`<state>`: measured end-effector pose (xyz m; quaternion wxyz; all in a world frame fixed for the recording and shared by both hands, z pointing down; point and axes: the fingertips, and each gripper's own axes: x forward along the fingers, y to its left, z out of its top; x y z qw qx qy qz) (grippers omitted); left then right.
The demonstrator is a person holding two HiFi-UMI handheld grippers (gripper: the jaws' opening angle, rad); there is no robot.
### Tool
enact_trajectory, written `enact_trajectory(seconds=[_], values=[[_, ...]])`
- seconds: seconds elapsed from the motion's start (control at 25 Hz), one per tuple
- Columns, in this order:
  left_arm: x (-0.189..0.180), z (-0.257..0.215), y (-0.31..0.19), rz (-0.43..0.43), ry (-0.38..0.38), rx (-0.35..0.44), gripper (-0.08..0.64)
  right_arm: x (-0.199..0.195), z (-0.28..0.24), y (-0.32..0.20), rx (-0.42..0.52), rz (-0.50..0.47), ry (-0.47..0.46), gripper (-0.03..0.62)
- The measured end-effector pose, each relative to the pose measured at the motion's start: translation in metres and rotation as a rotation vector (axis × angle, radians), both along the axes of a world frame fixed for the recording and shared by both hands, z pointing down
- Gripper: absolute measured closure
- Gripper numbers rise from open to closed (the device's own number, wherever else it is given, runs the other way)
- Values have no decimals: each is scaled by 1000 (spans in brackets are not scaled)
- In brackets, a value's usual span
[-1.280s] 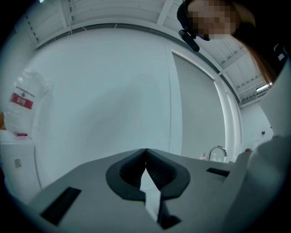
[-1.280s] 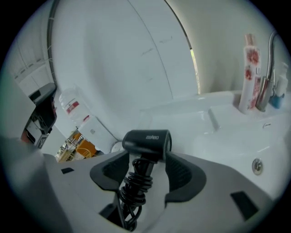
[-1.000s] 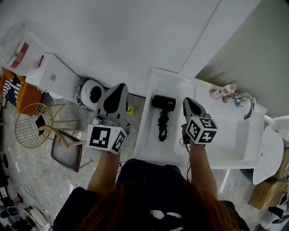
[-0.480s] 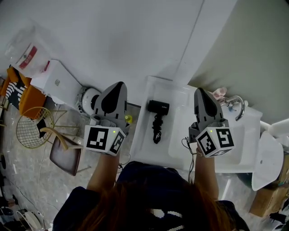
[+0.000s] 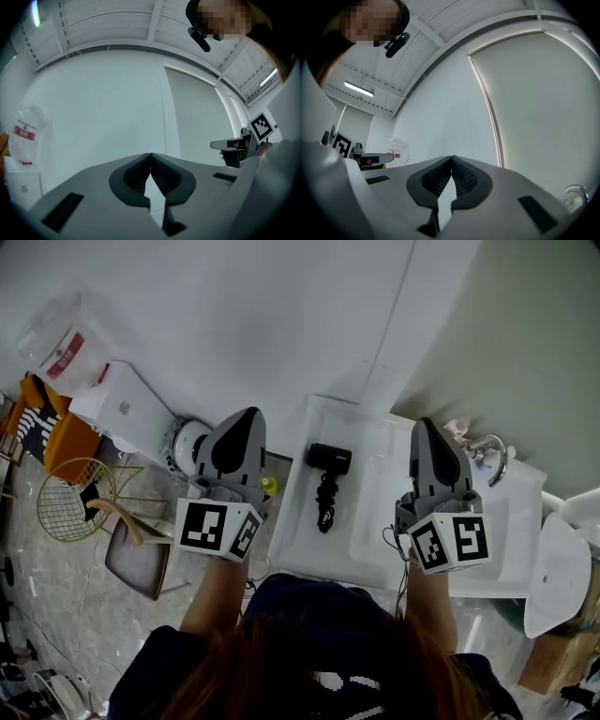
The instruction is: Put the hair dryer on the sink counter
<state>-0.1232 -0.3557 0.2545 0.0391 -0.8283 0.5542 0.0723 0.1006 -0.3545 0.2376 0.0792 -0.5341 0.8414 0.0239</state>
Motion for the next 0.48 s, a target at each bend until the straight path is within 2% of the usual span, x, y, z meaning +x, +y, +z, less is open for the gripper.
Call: enact_trajectory(seconds=[0.48], values=[[4, 5, 1, 8, -6, -11, 541, 1, 3, 4, -18, -5, -13, 577]])
